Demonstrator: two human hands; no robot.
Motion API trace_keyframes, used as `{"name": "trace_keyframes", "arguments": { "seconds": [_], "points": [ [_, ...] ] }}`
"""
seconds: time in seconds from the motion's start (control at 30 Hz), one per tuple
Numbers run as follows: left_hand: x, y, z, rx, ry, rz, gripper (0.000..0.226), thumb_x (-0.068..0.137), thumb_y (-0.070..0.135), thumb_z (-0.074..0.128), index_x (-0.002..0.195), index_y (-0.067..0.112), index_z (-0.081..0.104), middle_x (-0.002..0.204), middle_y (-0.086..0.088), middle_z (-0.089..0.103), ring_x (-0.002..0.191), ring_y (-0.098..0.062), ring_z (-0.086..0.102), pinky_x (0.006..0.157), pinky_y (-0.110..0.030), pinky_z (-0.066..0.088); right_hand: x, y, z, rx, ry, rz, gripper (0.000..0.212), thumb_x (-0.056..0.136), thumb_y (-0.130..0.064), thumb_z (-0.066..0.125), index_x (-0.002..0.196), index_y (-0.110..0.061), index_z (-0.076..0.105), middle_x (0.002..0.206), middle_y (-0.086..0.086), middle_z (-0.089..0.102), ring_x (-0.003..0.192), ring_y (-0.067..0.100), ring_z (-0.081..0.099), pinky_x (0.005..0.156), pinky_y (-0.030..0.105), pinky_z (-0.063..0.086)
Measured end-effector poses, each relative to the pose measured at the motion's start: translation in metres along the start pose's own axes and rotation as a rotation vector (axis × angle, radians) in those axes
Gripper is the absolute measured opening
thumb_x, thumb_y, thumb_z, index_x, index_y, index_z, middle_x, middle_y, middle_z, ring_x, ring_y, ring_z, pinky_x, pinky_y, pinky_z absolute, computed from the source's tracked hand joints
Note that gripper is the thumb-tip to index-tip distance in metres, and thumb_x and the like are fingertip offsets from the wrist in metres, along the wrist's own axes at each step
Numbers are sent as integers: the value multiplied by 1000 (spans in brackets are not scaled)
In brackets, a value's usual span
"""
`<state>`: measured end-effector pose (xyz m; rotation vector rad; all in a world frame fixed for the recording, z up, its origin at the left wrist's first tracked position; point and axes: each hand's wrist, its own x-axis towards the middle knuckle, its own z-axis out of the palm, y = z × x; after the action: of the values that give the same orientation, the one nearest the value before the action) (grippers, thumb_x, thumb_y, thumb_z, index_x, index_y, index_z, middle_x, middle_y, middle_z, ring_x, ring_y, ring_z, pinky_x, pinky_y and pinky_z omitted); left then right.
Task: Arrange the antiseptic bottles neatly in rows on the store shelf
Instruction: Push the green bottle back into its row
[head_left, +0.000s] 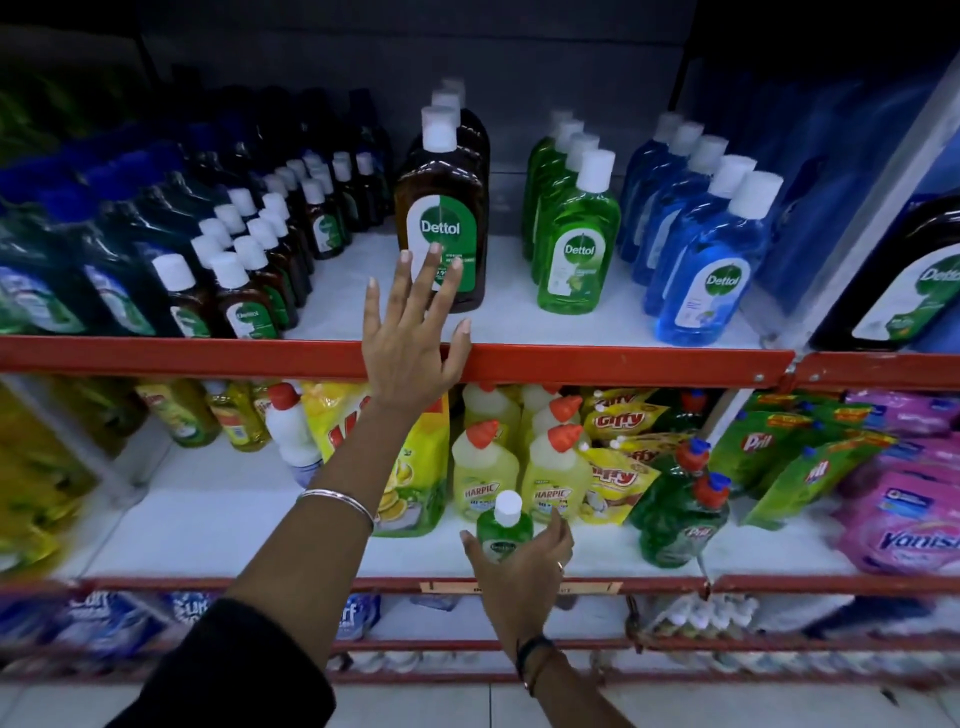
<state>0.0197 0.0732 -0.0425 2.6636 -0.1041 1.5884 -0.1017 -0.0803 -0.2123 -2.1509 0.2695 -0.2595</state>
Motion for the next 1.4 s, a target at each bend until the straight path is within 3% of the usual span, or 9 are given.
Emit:
{"name": "trace_keyframes", "arguments": {
  "seconds": [0.2,0.37,0.67,0.8,0.9,1.0,1.07,1.27,1.4],
  "points": [
    [-1,0,1,-1,17,4,58,95,42,42,149,25,31,155,-4,36,146,-26,26,118,-50,20,0,10,22,16,28,72,102,50,-51,86,127,-2,41,118,18,46,107,39,51,77,50,54],
    [-1,0,1,-5,5,-4,57,95,42,41,149,25,31,155,-4,36,146,-25,25,117,-50,21,7,12,20,70,62,43,83,55,-36,86,120,-2,47,113,15,50,102,32,52,69,34,47],
    [-2,-1,2,-1,6,3,56,96,43,39,149,25,32,155,-4,36,146,-25,27,117,-50,23,26,-4,-25,65,163,-140,85,51,-31,88,120,-5,46,113,12,49,97,27,51,67,40,53],
    [-2,-1,1,-27,-6,-6,55,97,42,38,149,24,33,155,-3,37,146,-24,27,115,-48,28,38,-44,-67,193,249,-218,83,51,-37,86,117,-9,45,109,0,44,91,14,46,66,30,43],
    [-2,-1,0,-31,-14,-3,54,97,42,37,149,24,34,155,-4,37,145,-24,28,114,-48,29,49,-84,-99,296,336,-309,81,49,-50,77,112,-10,45,105,2,46,87,12,47,66,27,41],
    [-2,-2,0,-33,-24,-2,55,98,42,37,149,24,33,155,-3,36,145,-24,28,113,-49,30,67,-124,-128,388,393,-441,78,52,-50,77,111,-10,47,104,0,46,84,1,45,70,5,37],
    [-2,-2,-1,-41,-33,-4,55,97,43,37,149,24,33,155,-3,36,145,-25,28,113,-49,29,84,-148,-145,405,429,-493,75,53,-50,76,108,-7,50,103,-1,45,83,-1,44,66,-1,35],
    [-2,-2,-1,-48,-28,-2,56,95,41,40,148,24,34,154,-4,37,144,-26,30,110,-51,33,134,-197,-171,326,536,-543,75,55,-54,78,111,-10,52,103,-7,43,87,2,44,60,2,31],
    [-1,0,-2,-31,-21,-5,56,95,42,39,148,25,34,154,-3,37,143,-25,33,110,-50,32,158,-207,-170,248,553,-517,78,56,-56,78,114,-12,52,109,-3,49,95,16,54,63,25,39]
  ]
}}
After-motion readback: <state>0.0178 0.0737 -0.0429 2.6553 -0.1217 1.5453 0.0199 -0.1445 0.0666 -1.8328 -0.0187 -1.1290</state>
